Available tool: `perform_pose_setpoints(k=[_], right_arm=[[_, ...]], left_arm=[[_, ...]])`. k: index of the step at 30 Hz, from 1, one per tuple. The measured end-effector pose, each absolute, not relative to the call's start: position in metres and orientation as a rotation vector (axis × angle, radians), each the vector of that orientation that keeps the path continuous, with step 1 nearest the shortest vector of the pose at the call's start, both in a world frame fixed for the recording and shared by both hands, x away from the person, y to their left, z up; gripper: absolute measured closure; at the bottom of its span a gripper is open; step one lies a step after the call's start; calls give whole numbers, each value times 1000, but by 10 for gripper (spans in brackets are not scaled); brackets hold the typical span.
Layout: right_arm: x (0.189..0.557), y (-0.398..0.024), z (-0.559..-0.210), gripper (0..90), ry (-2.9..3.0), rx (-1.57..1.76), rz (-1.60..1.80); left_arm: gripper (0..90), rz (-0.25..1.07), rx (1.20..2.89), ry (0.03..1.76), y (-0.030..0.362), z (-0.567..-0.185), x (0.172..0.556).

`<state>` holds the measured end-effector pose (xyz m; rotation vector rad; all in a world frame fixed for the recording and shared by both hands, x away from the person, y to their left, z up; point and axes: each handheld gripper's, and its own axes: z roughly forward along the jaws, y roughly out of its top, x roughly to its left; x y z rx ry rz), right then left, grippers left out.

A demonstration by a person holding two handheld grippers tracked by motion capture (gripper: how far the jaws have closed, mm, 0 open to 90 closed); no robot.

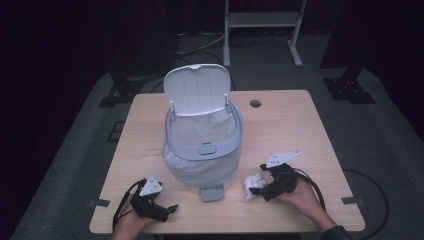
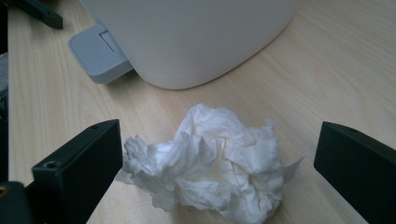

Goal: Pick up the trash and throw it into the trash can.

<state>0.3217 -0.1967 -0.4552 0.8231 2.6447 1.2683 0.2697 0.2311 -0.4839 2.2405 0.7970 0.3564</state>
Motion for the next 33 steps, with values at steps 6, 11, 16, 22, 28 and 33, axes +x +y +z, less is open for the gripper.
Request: perform_pose_setpoints(k=[6, 11, 16, 22, 28, 33], right_arm=[[328, -190, -465, 4, 2683, 821, 1234], [331, -186, -469, 50, 2699, 808, 1230], [331, -183, -473, 109, 2731, 783, 1200], [330, -182, -474, 162, 2740, 767, 1178], [327, -184, -472, 353, 2758, 726, 1176], [324, -187, -472, 501, 2760, 717, 1194]], left_arm=[[0, 354, 2240, 799, 231, -484, 270], [0, 354, 2240, 800, 231, -484, 270], [0, 354, 2240, 799, 231, -484, 270], [0, 354, 2239, 800, 231, -484, 269], [0, 354, 2239, 799, 231, -484, 270], [0, 356, 2240, 798, 231, -484, 270]])
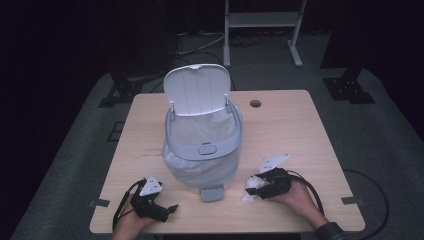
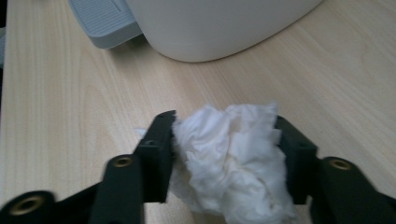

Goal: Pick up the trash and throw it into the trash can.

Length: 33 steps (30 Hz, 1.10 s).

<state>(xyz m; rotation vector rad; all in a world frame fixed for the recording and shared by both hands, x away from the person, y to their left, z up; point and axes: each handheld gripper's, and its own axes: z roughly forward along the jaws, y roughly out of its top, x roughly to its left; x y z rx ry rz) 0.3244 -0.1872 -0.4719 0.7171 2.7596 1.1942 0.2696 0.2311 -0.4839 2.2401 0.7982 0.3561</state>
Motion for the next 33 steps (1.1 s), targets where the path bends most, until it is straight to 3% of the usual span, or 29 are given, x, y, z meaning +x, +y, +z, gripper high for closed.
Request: perform_pose_setpoints(k=[2, 6, 33], right_arm=[[324, -189, -471, 557, 2770, 718, 1203], [324, -193, -468, 588, 2776, 722, 1211], [319, -230, -427, 588, 2667, 750, 1393]], left_arm=[[0, 356, 2240, 798, 231, -484, 270], [0, 357, 2241, 797, 231, -484, 270], [0, 353, 2240, 799, 231, -484, 270]])
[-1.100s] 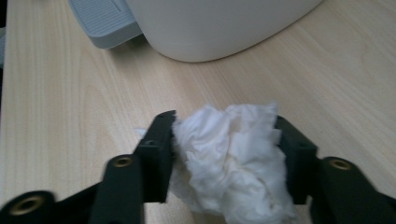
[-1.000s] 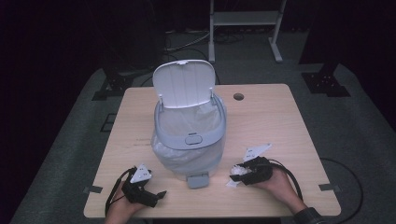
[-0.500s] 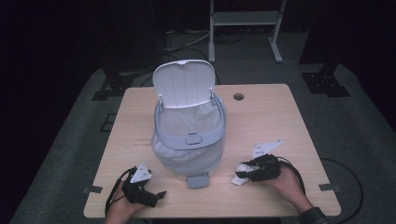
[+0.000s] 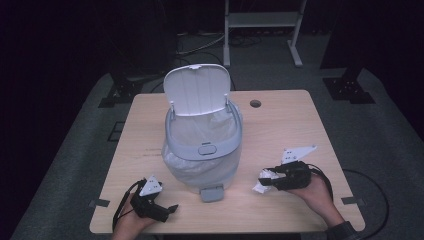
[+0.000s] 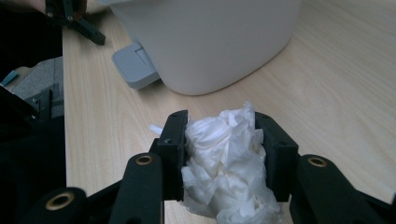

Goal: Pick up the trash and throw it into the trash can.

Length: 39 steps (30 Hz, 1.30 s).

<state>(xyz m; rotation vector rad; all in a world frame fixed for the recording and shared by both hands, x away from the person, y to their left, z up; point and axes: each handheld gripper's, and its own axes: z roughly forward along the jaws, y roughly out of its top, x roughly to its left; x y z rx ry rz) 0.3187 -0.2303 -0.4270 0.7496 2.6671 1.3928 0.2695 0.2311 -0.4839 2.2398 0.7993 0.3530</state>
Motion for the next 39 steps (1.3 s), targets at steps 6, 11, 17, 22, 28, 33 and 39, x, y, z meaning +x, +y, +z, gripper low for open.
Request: perform_pose_setpoints(k=[6, 11, 17, 22, 28, 33, 39], right_arm=[[319, -235, -416, 588, 2641, 744, 1424], [319, -240, -407, 588, 2615, 735, 1443], [320, -244, -399, 589, 2593, 737, 1463], [321, -245, -389, 589, 2577, 715, 1490], [320, -245, -377, 588, 2564, 678, 1511], [320, -246, -369, 589, 2553, 666, 1527], [321, -247, -354, 589, 2521, 642, 1570]], left_arm=[[0, 353, 2239, 800, 231, -484, 269], [0, 353, 2240, 799, 231, -484, 270], [0, 353, 2240, 799, 231, -484, 270], [0, 353, 2240, 799, 231, -484, 270], [0, 354, 2239, 800, 231, -484, 269], [0, 353, 2240, 799, 231, -484, 270], [0, 353, 2239, 799, 231, -484, 269]])
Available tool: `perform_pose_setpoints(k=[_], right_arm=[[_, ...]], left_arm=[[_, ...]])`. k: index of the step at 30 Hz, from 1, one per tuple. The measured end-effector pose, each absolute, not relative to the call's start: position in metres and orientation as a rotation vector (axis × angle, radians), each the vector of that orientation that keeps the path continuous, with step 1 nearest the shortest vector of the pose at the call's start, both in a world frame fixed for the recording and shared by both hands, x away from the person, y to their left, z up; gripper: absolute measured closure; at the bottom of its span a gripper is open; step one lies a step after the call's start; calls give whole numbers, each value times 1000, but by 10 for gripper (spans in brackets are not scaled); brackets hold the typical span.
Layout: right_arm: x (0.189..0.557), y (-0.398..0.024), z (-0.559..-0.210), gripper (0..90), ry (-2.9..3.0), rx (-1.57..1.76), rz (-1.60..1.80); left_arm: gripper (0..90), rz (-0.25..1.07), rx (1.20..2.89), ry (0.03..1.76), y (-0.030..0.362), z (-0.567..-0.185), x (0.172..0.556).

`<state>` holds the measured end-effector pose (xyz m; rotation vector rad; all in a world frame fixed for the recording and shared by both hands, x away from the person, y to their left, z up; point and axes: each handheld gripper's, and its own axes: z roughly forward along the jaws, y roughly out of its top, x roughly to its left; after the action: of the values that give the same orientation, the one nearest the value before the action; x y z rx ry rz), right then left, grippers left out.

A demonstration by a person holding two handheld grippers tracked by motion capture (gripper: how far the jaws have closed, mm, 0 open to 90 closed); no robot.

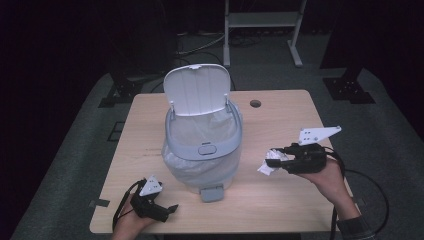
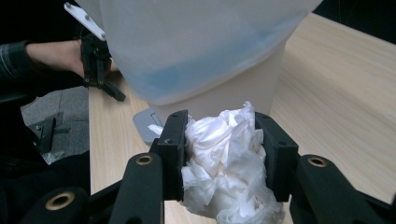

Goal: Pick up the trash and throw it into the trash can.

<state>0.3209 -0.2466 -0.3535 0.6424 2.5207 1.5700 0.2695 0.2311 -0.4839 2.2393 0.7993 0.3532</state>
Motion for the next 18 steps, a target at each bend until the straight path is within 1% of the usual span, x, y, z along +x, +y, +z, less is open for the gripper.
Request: perform_pose_setpoints(k=[18], right_arm=[[321, -251, -316, 589, 2437, 581, 1707]], left_arm=[[0, 354, 2240, 798, 231, -484, 270]])
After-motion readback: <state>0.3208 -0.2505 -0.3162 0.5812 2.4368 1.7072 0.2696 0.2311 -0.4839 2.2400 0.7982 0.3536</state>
